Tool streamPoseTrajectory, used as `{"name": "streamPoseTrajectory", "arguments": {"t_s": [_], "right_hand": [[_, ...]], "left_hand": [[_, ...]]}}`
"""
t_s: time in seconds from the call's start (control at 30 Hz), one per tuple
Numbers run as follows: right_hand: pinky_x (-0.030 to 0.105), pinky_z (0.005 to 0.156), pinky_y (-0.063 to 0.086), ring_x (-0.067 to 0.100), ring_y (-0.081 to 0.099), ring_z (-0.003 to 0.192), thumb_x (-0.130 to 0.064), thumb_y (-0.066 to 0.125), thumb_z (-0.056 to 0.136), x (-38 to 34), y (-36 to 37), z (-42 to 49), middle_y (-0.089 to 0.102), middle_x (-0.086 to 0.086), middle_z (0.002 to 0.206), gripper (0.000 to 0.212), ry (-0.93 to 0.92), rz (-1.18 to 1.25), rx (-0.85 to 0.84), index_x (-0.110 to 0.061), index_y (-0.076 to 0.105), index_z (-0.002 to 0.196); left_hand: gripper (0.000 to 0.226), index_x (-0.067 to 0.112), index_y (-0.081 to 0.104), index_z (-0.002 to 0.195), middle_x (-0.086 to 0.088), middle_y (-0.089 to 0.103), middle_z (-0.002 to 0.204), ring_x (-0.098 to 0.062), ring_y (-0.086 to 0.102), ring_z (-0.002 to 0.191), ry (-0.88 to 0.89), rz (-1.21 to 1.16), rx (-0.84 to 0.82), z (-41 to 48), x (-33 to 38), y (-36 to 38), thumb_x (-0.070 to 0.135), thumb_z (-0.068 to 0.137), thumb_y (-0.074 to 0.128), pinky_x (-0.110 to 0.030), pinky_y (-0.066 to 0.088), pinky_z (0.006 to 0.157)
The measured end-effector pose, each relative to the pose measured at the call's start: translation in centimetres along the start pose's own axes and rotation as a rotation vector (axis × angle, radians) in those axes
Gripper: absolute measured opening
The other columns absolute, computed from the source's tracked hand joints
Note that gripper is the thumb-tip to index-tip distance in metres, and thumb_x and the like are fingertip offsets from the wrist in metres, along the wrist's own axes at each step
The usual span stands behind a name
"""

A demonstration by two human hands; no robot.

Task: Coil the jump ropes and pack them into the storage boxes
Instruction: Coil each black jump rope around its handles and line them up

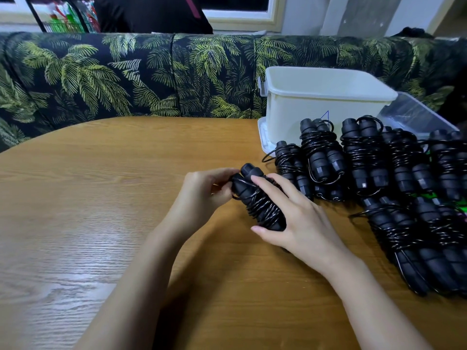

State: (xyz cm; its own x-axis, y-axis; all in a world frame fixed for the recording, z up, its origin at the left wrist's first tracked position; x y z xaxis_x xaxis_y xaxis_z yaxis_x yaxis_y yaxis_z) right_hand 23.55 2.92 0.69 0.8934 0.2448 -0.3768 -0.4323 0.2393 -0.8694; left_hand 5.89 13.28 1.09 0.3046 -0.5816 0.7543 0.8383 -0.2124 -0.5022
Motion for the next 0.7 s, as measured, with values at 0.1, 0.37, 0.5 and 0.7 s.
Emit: {"name": "streamPoseTrajectory", "arguments": {"t_s": [0.1, 0.37, 0.5, 0.7], "right_hand": [[0.021, 0.089, 0.036, 0.0, 0.04, 0.125, -0.049, 0.073, 0.081, -0.2, 0.2, 0.0, 0.021, -0.027, 0.152, 0.093, -0.017, 0.027, 0.001, -0.052, 0.013, 0.151], [0.034, 0.095, 0.05, 0.005, 0.048, 0.124, -0.04, 0.08, 0.074, -0.8, -0.1, -0.1, 0.031, -0.022, 0.147, 0.092, -0.053, 0.151, 0.104, -0.045, 0.028, 0.15], [0.039, 0.078, 0.058, 0.012, 0.053, 0.115, -0.037, 0.079, 0.073, -1.1, 0.1, -0.1, 0.034, -0.014, 0.142, 0.084, -0.074, 0.056, 0.142, -0.04, 0.035, 0.145], [0.027, 0.06, 0.046, 0.018, 0.059, 0.102, -0.036, 0.08, 0.071, -1.5, 1.0, -0.2, 0.039, -0.009, 0.135, 0.081, -0.039, -0.072, 0.185, -0.038, 0.038, 0.14]], "left_hand": [[0.044, 0.022, 0.072, 0.091, 0.019, 0.072, 0.072, 0.003, 0.069, 0.07, -0.102, -0.137, 0.071, 0.0, 0.0, -0.5, -0.018, 0.085, 0.054, -0.013, 0.052, 0.069], [0.03, 0.007, 0.076, 0.081, -0.005, 0.076, 0.083, -0.009, 0.071, 0.075, -0.552, -0.838, -0.029, 0.0, 0.0, -1.0, -0.009, 0.092, 0.053, -0.016, 0.055, 0.068], [0.032, 0.009, 0.078, 0.08, -0.003, 0.076, 0.085, -0.005, 0.071, 0.077, -0.625, -0.92, -0.091, -0.2, -0.2, -0.4, -0.004, 0.094, 0.052, -0.015, 0.055, 0.068], [0.014, 0.005, 0.07, 0.085, -0.005, 0.075, 0.08, -0.01, 0.072, 0.076, -0.552, -0.786, -0.108, -0.3, -0.3, -0.9, -0.005, 0.082, 0.06, -0.018, 0.056, 0.066]]}}
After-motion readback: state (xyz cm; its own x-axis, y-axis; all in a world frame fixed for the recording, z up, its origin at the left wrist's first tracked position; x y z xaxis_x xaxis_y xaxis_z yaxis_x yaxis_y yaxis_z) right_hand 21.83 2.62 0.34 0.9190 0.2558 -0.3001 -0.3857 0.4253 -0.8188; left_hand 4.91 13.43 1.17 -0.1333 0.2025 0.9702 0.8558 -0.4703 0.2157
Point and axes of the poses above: each hand's wrist, its own z-axis towards the middle knuckle, its own y-axis out of the palm, x = y × z, the point moved 2 cm from there along z, towards the middle knuckle
